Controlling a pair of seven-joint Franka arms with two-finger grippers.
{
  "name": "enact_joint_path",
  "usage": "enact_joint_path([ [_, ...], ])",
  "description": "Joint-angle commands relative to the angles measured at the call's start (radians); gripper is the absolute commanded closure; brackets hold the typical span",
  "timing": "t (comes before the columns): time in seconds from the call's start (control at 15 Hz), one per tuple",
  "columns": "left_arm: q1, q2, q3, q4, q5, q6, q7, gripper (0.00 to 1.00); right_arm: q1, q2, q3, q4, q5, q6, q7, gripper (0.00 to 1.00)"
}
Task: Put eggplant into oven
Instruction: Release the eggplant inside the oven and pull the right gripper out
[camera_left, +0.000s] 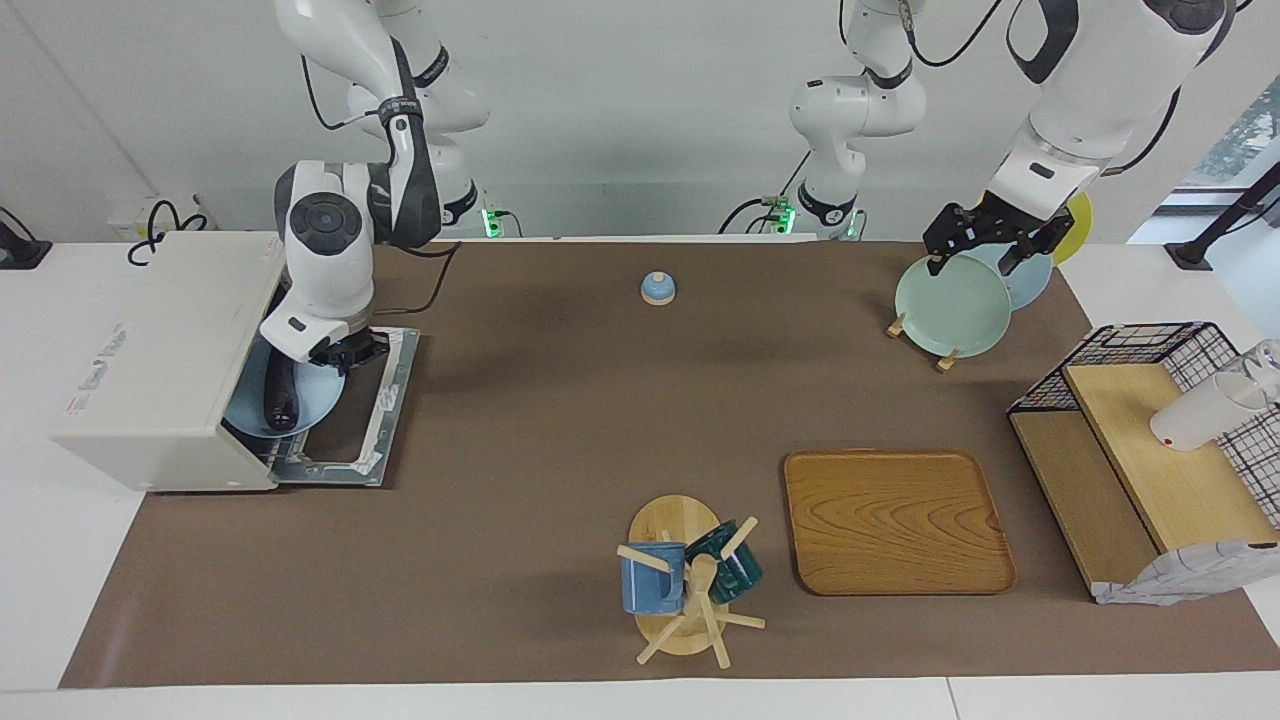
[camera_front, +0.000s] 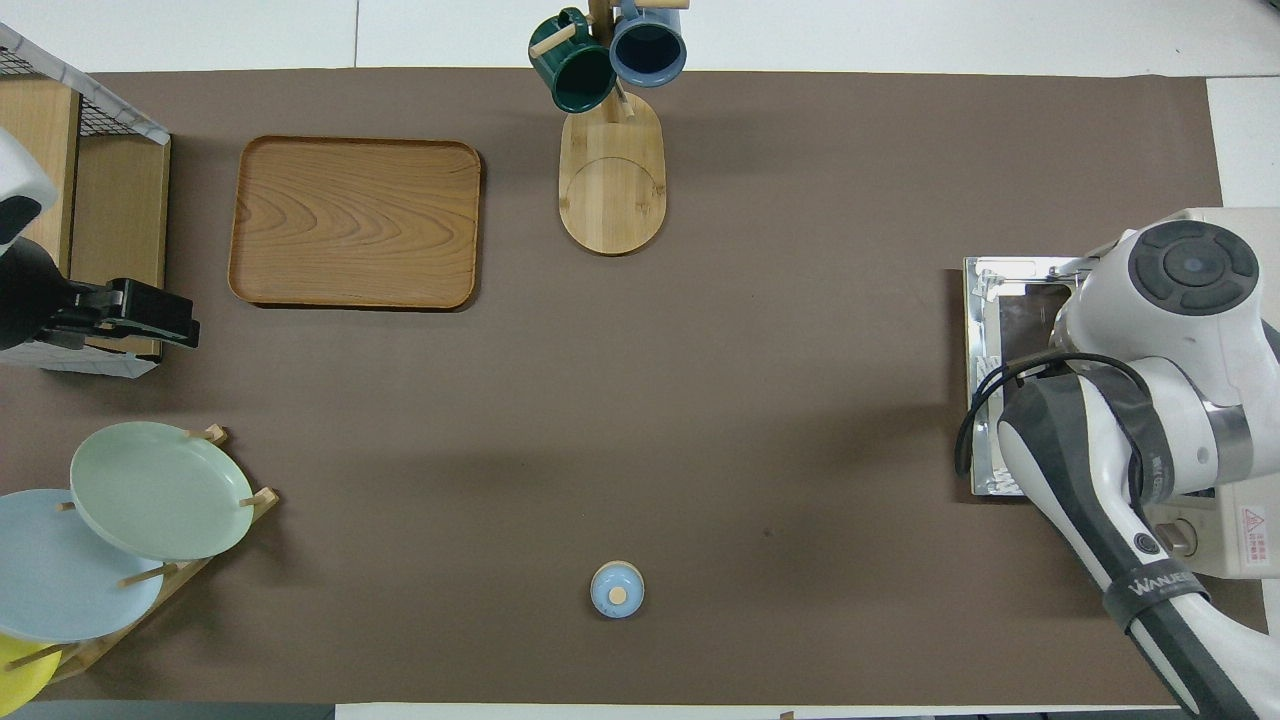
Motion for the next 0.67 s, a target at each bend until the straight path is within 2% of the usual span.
enact_joint_path([
  [0.0, 0.001, 0.012, 0.007, 0.022, -0.01, -0.023, 0.012, 0.0, -0.017, -0.03, 0.014, -0.041, 0.035, 0.012, -0.021, 0.93],
  [0.07, 0.001, 0.012, 0.007, 0.022, -0.008, -0.023, 0.012, 0.0, -0.019, -0.03, 0.016, -0.041, 0.035, 0.012, -0.022, 0.8],
  [0.2, 0.001, 0.014, 0.007, 0.022, -0.008, -0.023, 0.01, 0.0, -0.014, -0.028, 0.016, -0.03, 0.037, 0.0, -0.025, 0.69],
  [0.4, 0.0, 0.012, 0.007, 0.022, -0.008, -0.023, 0.009, 0.0, 0.001, -0.008, 0.029, 0.05, 0.075, -0.084, -0.022, 0.68],
  [0.47, 0.004, 0.012, 0.007, 0.022, -0.01, -0.025, 0.01, 0.0, 0.01, 0.007, 0.039, 0.083, 0.117, -0.09, -0.021, 0.7],
  [0.53, 0.006, 0.011, 0.007, 0.021, -0.008, -0.025, 0.002, 0.0, 0.024, 0.013, 0.039, 0.088, 0.142, -0.074, -0.016, 0.78],
  [0.6, 0.008, 0.009, 0.007, 0.021, -0.008, -0.025, -0.001, 0.0, 0.038, 0.013, 0.039, 0.084, 0.152, -0.042, -0.01, 1.0],
])
